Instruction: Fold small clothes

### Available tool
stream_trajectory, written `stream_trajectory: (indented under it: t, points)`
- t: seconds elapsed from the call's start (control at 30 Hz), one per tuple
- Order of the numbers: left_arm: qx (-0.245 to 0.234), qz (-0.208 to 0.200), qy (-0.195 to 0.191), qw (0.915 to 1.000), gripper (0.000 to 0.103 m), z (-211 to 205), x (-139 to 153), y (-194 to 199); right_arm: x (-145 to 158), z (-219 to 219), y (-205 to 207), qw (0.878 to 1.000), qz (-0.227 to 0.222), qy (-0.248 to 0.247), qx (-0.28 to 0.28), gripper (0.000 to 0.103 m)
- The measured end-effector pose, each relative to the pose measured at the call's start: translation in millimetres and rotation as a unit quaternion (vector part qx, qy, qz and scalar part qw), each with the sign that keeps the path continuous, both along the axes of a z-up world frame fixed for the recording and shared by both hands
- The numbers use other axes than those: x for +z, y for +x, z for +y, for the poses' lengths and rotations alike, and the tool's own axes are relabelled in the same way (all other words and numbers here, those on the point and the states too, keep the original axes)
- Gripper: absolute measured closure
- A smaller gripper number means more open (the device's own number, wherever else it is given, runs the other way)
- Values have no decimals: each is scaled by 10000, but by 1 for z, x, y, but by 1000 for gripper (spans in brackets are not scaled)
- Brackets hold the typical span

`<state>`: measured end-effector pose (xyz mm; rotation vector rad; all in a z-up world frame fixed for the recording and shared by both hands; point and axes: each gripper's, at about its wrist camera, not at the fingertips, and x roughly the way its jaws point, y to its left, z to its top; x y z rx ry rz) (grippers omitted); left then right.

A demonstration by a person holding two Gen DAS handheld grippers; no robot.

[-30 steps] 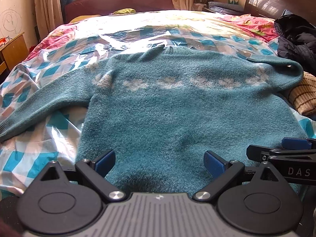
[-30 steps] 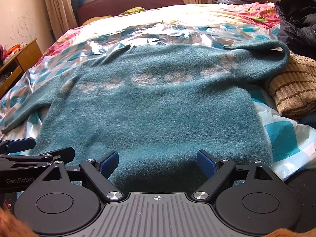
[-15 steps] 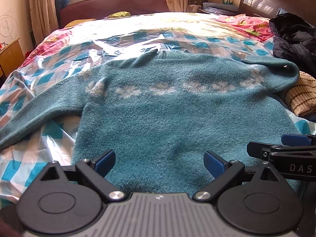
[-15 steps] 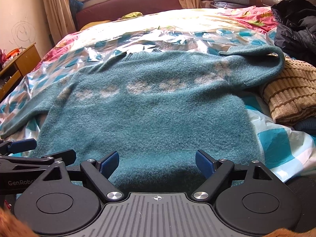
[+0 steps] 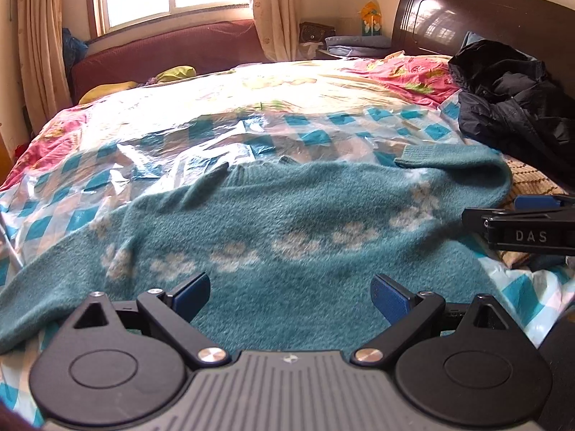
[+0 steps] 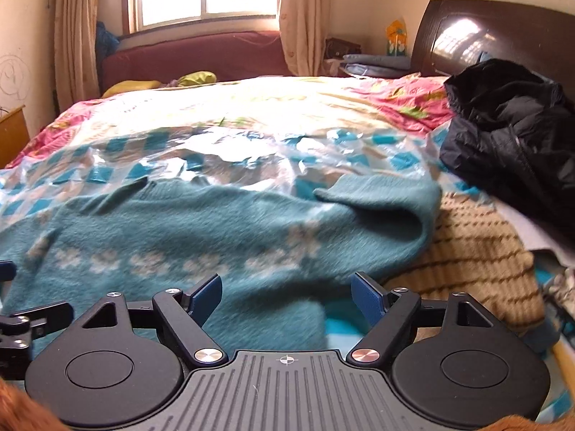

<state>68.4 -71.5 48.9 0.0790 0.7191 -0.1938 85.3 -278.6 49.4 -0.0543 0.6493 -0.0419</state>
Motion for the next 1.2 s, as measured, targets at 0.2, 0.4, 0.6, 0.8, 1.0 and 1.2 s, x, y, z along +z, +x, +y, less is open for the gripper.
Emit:
stream_trajectory:
  t: [0.2, 0.4, 0.6, 0.8, 1.0, 1.2]
  points:
    - [19, -18, -64, 10000, 2, -22, -3, 33, -9, -13, 58, 9918, -187, -1256, 135, 32]
    - [59, 175, -257, 9995, 2, -36, -15, 65, -32, -19, 110, 9830, 35, -1798, 380, 39]
    - [72, 247, -257, 9993, 2, -35, -28, 72, -62, -20, 151, 9677, 297, -2455, 485, 44]
    - [106, 437, -296, 9986, 2, -23, -40, 67, -90, -25, 177, 9541, 601, -2908, 378, 61]
    - [207, 517, -538, 9970, 2, -8, -44, 61, -84, -16, 164, 9557, 505, -2866, 452, 78]
    - [248, 481, -517, 9972, 2, 1, -46, 55, -93, 0, 163, 9410, 579, -3216, 880, 73]
